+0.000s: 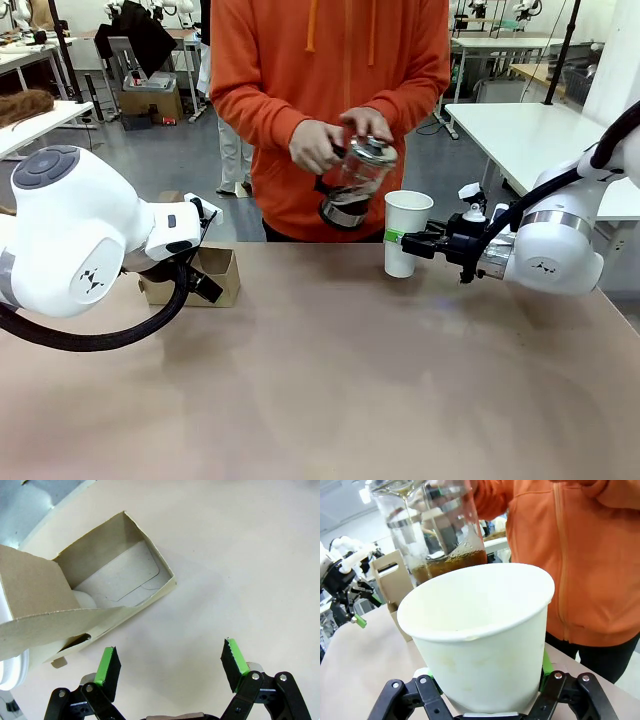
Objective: Pour a drink into a cup and package it in a carrier.
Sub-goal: When a person places the Paper Cup Lid on the 600 ml Paper Cup , lift the 600 ml Paper Cup.
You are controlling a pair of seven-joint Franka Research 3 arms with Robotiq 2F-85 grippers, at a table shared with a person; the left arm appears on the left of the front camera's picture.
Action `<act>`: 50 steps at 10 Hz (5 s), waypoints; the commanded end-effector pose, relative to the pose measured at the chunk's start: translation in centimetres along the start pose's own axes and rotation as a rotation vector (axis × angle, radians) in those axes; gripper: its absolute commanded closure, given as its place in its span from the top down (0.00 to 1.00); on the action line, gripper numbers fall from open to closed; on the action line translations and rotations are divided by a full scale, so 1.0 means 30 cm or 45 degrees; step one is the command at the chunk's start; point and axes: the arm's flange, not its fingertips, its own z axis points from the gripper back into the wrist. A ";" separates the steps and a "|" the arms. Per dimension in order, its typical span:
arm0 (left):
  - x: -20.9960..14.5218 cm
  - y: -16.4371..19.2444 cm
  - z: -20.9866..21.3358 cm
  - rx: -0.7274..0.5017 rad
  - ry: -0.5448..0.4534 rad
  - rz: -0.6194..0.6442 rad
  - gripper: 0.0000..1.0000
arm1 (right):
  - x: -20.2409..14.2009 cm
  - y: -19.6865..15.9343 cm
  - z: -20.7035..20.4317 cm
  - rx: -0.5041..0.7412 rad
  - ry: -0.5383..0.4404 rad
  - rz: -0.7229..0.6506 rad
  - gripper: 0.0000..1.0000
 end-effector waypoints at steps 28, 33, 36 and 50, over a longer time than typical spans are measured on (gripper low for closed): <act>0.000 0.000 0.001 -0.002 -0.001 0.001 1.00 | 0.004 0.003 -0.001 0.004 -0.011 -0.001 0.80; 0.000 0.000 0.001 -0.002 -0.001 0.001 1.00 | 0.004 0.003 -0.001 0.004 -0.011 -0.001 0.80; 0.000 0.000 0.001 -0.002 -0.001 0.001 1.00 | 0.004 0.003 -0.001 0.004 -0.011 -0.001 0.80; 0.000 0.000 0.001 -0.002 -0.001 0.001 1.00 | 0.004 0.003 -0.001 0.004 -0.011 -0.001 0.80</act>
